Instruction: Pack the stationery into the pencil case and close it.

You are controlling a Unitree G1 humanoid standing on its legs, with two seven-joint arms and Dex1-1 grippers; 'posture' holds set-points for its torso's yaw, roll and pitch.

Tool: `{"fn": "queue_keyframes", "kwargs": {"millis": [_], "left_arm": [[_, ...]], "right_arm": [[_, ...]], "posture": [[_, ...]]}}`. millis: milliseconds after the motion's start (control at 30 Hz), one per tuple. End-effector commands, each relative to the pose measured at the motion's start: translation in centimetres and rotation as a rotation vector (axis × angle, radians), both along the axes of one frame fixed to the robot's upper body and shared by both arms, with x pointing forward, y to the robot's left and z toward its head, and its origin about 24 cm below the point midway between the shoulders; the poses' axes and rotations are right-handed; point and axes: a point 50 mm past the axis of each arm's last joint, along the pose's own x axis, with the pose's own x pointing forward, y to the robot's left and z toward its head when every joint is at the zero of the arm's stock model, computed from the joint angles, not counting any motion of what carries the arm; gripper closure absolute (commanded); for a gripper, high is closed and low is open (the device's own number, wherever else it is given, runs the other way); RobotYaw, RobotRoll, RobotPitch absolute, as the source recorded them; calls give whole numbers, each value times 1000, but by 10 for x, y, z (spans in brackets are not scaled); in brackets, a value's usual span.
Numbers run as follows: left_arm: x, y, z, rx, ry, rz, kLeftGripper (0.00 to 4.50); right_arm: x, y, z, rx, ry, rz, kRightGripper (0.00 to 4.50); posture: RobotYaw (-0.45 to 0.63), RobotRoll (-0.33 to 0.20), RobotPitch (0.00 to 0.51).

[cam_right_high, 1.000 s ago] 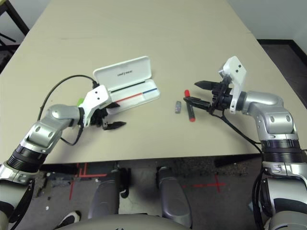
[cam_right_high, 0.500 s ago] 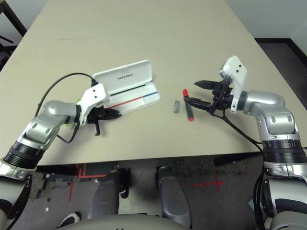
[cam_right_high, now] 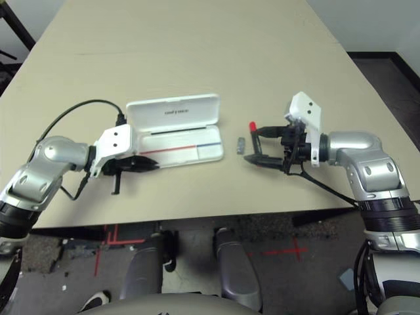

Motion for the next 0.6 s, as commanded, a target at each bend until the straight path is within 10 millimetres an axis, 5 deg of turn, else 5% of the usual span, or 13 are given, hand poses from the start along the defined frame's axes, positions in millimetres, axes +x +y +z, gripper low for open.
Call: {"fn": "queue_keyframes", "kwargs": {"millis": [33,600], "left_arm": [[-7,0,1,-4,2,-36,4456],[-11,4,-6,14,25,-6,4456]], "right_arm": [[-4,4,-1,-24,14,36,0],[0,8,-3,-34,-3,43,0]], "posture": [[-139,0,195],[-131,0,195]]}}
